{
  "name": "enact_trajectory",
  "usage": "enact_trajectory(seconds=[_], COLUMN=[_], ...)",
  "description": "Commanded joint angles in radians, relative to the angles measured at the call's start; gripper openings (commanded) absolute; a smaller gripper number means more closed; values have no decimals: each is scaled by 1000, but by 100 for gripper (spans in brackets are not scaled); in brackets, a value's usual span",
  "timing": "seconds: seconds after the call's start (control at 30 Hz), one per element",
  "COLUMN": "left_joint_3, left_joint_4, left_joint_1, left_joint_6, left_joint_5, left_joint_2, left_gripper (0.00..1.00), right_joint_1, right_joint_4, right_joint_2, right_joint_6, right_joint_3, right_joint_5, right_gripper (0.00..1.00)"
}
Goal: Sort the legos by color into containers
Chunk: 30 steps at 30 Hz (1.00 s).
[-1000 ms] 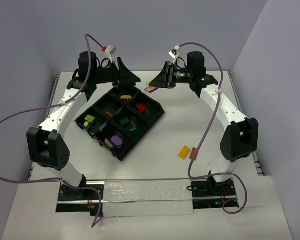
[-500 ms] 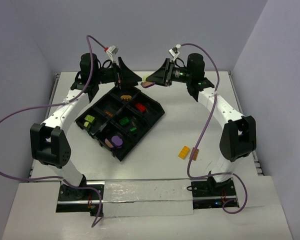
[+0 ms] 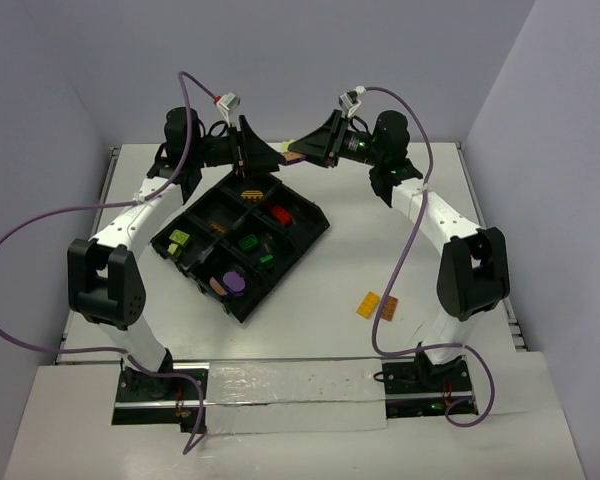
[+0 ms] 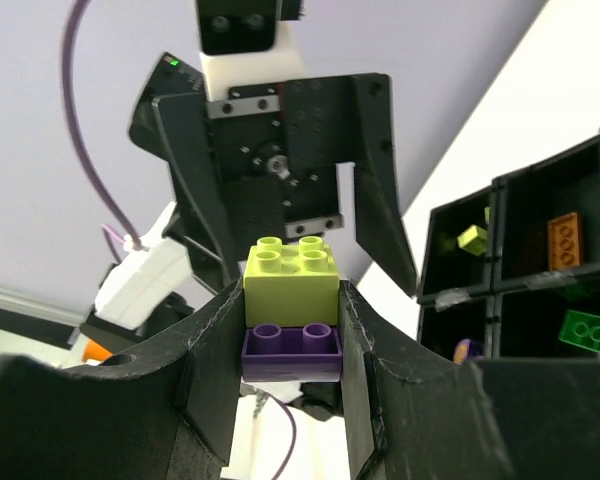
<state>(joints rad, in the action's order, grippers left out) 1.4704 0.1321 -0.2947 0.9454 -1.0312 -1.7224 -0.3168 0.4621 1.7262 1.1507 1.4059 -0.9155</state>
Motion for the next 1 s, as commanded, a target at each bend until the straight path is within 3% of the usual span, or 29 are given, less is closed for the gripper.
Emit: enact_trajectory(seconds=[0.0,0.2,0.47,0.5,0.67,0.73,0.97], left_joint_3=[25,9,-8,-9,-12,-13,-19], left_joint_4=[82,162,182,180,170,176,195], left_joint_1=[5,7,8,8,11,11,12], left_joint_6=[8,55,68,65,56,59,72], left_joint_5=[-22,-36,-55,-55,-64,-69,-78], left_joint_2=[0,-1,5,8,14,14,14], left_gripper=[83,72,40,39,64,69,60], right_joint_1=[-21,-33,-38,-38,-38,-38,-38], right_joint_4=[85,53,47,46,47,50,58], right_joint_2=[18,27,29,29,29,30,33], right_joint_6=[27,9,3,3,7,11,15], right_joint_3=[29,40,40,39,31,33,36], right_joint_5=[0,-4,5,8,24,26,29], right_gripper=[0,0,0,0,0,0,0])
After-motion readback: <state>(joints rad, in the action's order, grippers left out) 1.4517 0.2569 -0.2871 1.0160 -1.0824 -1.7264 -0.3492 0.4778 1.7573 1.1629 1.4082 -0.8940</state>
